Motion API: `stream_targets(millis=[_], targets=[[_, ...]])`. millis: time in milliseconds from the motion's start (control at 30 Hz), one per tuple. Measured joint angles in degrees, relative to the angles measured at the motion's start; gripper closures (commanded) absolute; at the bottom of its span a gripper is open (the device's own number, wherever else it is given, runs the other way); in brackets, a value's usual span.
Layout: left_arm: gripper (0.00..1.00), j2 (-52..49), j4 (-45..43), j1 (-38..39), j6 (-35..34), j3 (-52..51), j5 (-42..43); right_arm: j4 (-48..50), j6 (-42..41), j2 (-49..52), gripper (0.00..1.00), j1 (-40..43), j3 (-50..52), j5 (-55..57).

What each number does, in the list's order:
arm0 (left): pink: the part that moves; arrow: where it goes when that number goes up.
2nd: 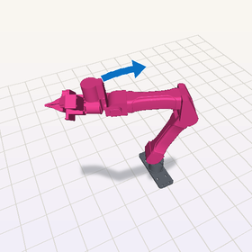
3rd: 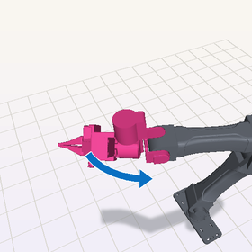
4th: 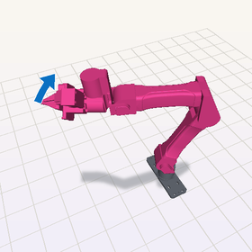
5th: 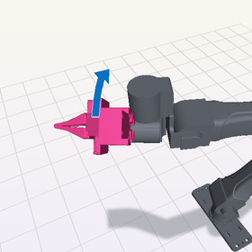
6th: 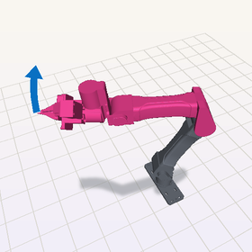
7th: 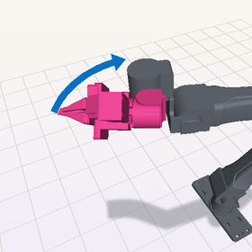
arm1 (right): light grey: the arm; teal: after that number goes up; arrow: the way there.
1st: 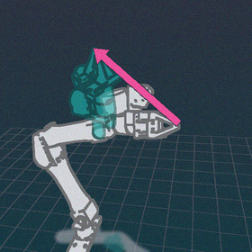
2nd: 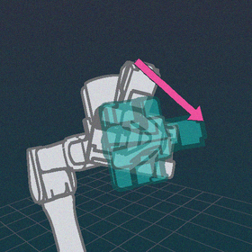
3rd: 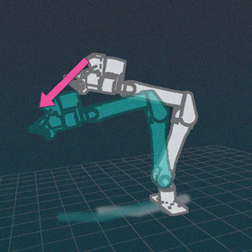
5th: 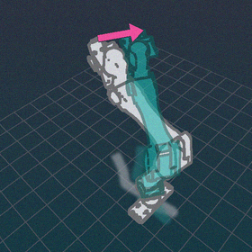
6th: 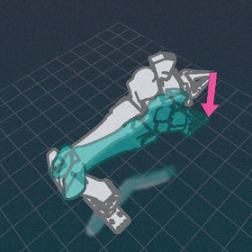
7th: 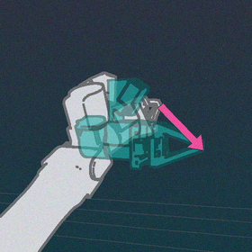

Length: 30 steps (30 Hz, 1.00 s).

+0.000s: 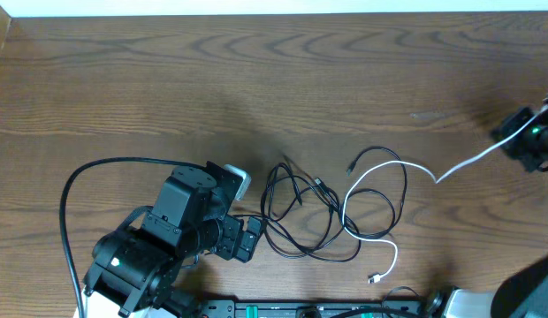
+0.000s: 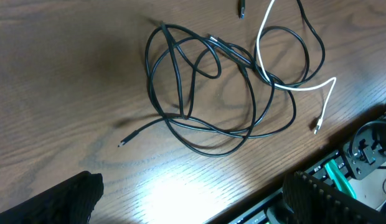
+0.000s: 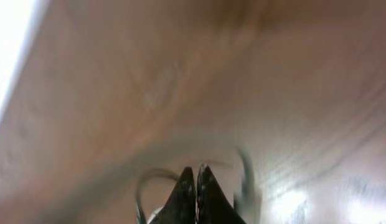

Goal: Untangle cables

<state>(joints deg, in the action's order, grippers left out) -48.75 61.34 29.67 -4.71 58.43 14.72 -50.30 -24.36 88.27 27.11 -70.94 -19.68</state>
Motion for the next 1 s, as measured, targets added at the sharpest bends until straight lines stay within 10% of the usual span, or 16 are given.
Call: stream_targets(millis=[367,500,733,1000], targets=[[0.02,0.0,0.3,0.0,0.0,0.0,0.0,-22.1,1.9,15.5,0.57,-3.0,0.0,-3.8],[0.02,0.0,0.4,0.0,0.0,0.0,0.0,-32.6,3.1,17.0,0.25,-3.8,0.0,-6.7],[0.02,0.0,0.6,0.0,0.0,0.0,0.0,-44.5,6.7,17.0,0.33,-4.5,-0.1,-13.3],[0.02,0.0,0.9,0.0,0.0,0.0,0.0,-40.9,-19.1,17.0,0.16,-2.8,-0.1,-1.1]])
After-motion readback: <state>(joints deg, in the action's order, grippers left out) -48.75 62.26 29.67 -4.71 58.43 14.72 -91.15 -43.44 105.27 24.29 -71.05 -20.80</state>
